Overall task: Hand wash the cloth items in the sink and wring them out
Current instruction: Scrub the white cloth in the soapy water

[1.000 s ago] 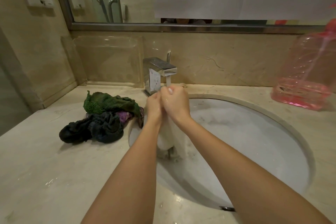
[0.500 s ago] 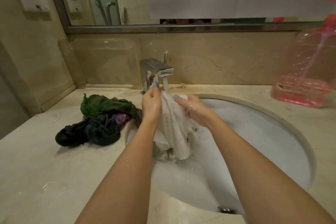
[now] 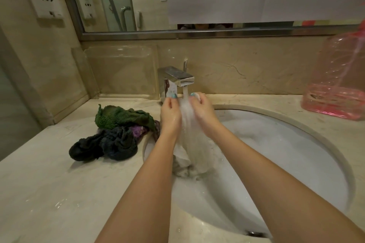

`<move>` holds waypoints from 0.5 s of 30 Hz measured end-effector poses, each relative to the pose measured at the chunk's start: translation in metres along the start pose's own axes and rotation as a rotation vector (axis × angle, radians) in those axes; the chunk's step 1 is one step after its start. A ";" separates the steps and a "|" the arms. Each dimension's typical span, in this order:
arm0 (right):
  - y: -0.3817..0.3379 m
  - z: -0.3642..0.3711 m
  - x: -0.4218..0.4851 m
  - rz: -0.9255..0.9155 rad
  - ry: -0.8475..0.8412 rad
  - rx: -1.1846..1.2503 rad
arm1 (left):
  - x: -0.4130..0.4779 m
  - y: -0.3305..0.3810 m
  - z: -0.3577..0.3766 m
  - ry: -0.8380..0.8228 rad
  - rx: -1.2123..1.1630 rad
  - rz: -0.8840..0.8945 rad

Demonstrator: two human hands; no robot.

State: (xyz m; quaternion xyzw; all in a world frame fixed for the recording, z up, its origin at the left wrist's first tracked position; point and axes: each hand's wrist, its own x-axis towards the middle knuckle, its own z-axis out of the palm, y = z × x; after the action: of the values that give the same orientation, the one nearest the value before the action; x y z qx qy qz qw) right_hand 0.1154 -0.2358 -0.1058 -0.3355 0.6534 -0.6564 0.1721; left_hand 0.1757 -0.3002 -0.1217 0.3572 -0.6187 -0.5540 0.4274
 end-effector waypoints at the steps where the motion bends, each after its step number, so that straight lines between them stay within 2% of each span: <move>1: -0.001 0.006 -0.007 -0.031 -0.035 -0.041 | 0.002 -0.002 0.001 -0.001 -0.003 -0.035; 3: -0.002 0.015 -0.016 -0.104 -0.064 -0.111 | 0.006 -0.006 0.000 -0.018 -0.042 -0.115; 5: -0.004 0.019 -0.016 -0.130 -0.006 -0.200 | 0.001 -0.005 0.003 -0.096 -0.154 -0.162; 7: -0.005 0.013 -0.004 -0.048 0.149 -0.165 | -0.015 0.000 0.011 -0.124 -0.126 -0.134; 10: -0.003 0.001 0.010 0.153 0.358 0.005 | -0.035 0.007 0.023 -0.204 -0.068 0.044; 12: -0.001 0.000 0.006 0.165 0.373 -0.017 | -0.037 0.014 0.024 -0.189 -0.047 0.082; 15: -0.008 0.011 -0.016 0.018 0.242 -0.167 | -0.015 0.010 0.013 -0.055 -0.105 -0.084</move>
State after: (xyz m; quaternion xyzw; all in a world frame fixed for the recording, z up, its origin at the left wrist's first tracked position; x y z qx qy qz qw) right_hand 0.1356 -0.2323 -0.1026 -0.2611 0.7248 -0.6337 0.0695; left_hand 0.1697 -0.2801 -0.1141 0.3448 -0.5846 -0.6128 0.4048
